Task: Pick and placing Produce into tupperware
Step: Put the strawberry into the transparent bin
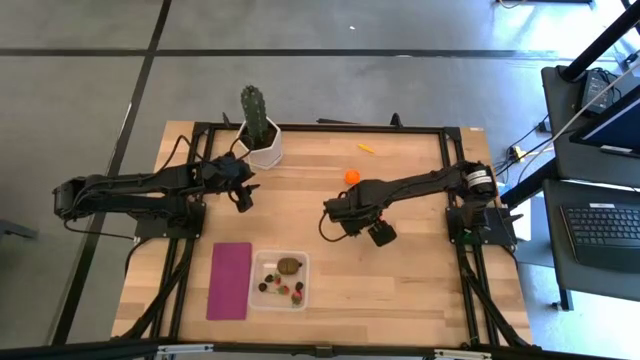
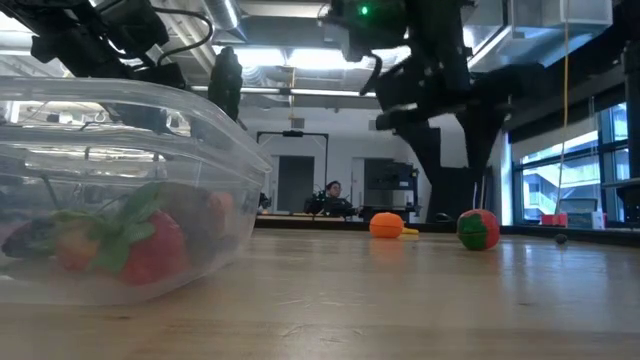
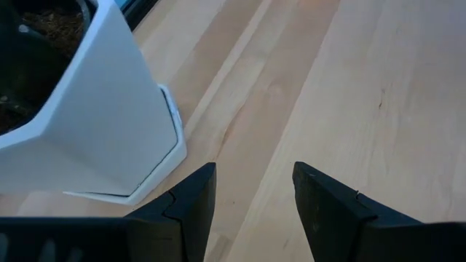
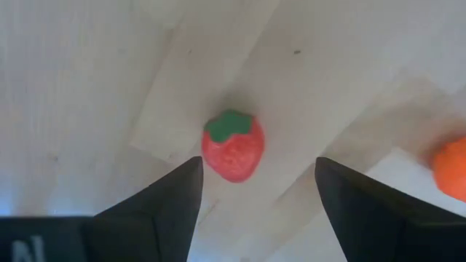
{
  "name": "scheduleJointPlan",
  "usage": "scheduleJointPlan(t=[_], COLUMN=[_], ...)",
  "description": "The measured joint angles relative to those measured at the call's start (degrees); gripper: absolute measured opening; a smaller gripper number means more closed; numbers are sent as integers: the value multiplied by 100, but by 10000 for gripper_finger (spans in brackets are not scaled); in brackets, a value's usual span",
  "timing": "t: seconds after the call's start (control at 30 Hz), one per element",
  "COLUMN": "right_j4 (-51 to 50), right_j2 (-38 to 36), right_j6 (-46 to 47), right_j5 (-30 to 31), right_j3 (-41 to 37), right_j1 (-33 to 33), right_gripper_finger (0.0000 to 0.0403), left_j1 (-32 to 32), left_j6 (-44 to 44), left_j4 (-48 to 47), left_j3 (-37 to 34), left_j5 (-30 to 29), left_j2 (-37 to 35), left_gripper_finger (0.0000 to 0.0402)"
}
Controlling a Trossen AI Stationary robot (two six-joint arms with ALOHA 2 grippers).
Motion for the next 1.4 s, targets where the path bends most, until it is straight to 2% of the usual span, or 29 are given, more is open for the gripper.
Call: scheduleJointPlan(t=[0.1,0.23,0.4,0.53,0.63,0.87,1.4], right_j4=[202,471,942,1551,1659,2051,2053], right_j2=[-220,-535,-952,-1182,-1263,-1268,-1265], right_j6=[9,30,325,426,422,298,345], right_j5=[-176,-661,-635,-327,-130,-117,-117], right_j3=[-109,-826,-1611,-1994,-2105,-2205,-2251], right_j1=[-57,-42,103,154,152,146,146], right_gripper_finger=[263,263,263,263,263,263,263], left_j1=[2,2,2,2,0,2,2], left_j6=[0,0,18,206,289,289,293], left_j4=[0,0,0,2,3,24,26], left_j3=[0,0,0,0,0,0,0], left_j5=[-98,-99,-103,-105,-107,-107,-105], left_j2=[0,0,0,0,0,0,0], left_gripper_finger=[176,176,176,176,176,176,176])
